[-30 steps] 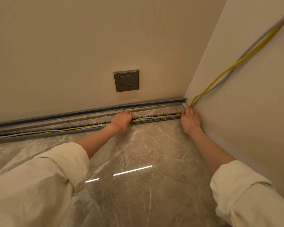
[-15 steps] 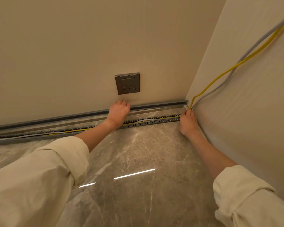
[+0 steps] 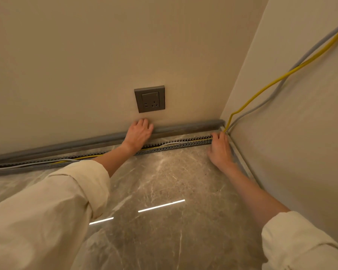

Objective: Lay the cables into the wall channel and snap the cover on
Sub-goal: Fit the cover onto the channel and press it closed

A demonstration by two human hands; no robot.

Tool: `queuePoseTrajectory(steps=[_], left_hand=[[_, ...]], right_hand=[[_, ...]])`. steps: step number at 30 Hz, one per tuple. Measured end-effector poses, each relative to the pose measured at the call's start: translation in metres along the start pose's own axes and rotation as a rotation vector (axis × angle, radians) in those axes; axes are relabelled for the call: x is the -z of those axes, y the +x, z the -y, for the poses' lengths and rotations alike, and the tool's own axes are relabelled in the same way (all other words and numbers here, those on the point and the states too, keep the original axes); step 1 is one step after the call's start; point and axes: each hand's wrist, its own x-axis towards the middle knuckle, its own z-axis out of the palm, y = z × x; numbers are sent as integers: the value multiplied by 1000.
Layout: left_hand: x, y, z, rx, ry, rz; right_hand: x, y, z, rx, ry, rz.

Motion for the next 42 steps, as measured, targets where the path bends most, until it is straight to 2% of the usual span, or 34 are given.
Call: queuePoseTrajectory(steps=[4, 8, 10, 12, 14, 16, 20, 26, 32, 35, 39, 42], left_hand=[[-3, -7, 10, -29, -88, 22], [-12, -15, 19, 57, -346, -23], [-15, -18, 22, -34, -298, -70], [-16, -23, 25, -101, -261, -91], [-16, -25, 29, -129, -258, -101], [-15, -25, 34, -143, -218, -121], [-11, -29, 42, -165, -125, -154], [-29, -57, 39, -123, -198, -156], [-45, -56, 34, -137, -162, -147], [-45, -49, 21, -107, -160, -176], [-36, -31, -5, -96, -238, -164], [-22, -10, -30, -115, -407, -69]], right_hand=[[0, 12, 7, -151, 338, -56], [7, 29, 17, -493, 867, 28], [12, 38, 20, -650, 1205, 67], [16, 46, 23, -791, 1477, 33], [20, 52, 23, -931, 1640, 5], [23, 54, 22, -991, 1724, 58], [22, 50, 22, -1021, 1754, 121], [16, 39, 10, -998, 1695, 166], [10, 37, -10, -839, 1245, 113], [10, 38, -14, -814, 1303, 72], [8, 38, -12, -794, 1347, 27], [2, 38, -14, -756, 1134, -10]])
